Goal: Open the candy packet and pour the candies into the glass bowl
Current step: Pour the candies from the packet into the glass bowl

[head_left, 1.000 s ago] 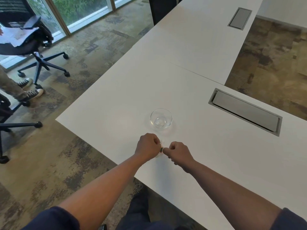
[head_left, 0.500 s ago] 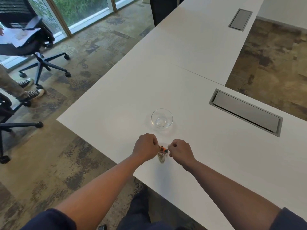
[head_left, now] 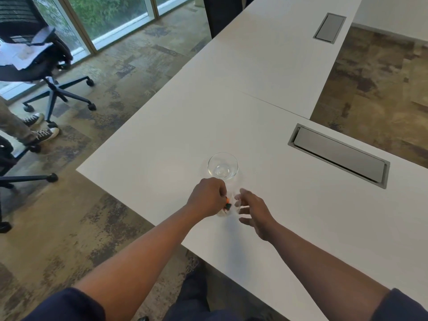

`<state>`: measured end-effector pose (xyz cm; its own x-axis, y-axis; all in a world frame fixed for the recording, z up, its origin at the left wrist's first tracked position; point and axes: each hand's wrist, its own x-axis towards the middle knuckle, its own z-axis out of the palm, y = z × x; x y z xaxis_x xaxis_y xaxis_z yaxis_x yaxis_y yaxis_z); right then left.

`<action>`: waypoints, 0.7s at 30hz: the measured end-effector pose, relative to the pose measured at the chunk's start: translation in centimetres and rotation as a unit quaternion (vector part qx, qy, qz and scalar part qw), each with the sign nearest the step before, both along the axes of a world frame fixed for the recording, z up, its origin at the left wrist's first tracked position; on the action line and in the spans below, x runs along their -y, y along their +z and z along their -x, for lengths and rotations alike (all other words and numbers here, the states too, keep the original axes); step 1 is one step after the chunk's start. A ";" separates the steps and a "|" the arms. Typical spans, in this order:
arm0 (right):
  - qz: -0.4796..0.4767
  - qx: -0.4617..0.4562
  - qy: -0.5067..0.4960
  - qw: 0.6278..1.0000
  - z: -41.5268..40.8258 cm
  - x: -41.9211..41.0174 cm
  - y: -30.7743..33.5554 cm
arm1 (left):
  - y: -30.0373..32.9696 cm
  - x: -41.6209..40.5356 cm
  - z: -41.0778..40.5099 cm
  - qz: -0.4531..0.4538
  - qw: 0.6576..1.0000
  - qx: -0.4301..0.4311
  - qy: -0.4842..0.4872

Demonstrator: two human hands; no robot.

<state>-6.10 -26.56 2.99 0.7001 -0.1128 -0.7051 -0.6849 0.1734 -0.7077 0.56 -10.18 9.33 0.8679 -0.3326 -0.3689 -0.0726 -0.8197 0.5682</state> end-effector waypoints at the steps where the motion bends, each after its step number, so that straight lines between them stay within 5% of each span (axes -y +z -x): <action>1: -0.040 -0.018 -0.023 0.999 -0.1 0.2 -0.2 | 0.4 0.1 -0.2 0.006 1.000 0.003 -0.006; 11: -0.339 -0.051 -0.158 0.926 -2.6 0.5 -0.3 | 3.8 1.1 -3.5 0.106 0.991 0.023 -0.073; 21: -0.244 -0.033 -0.212 0.946 -6.8 0.8 -0.5 | 3.4 0.7 -7.0 0.056 0.979 0.112 -0.158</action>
<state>0.72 -27.36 2.51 0.6175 -0.0227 -0.7863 -0.5212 0.7369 -0.4306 7.60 -10.87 12.77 0.7696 -0.6256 -0.1277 -0.4459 -0.6697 0.5939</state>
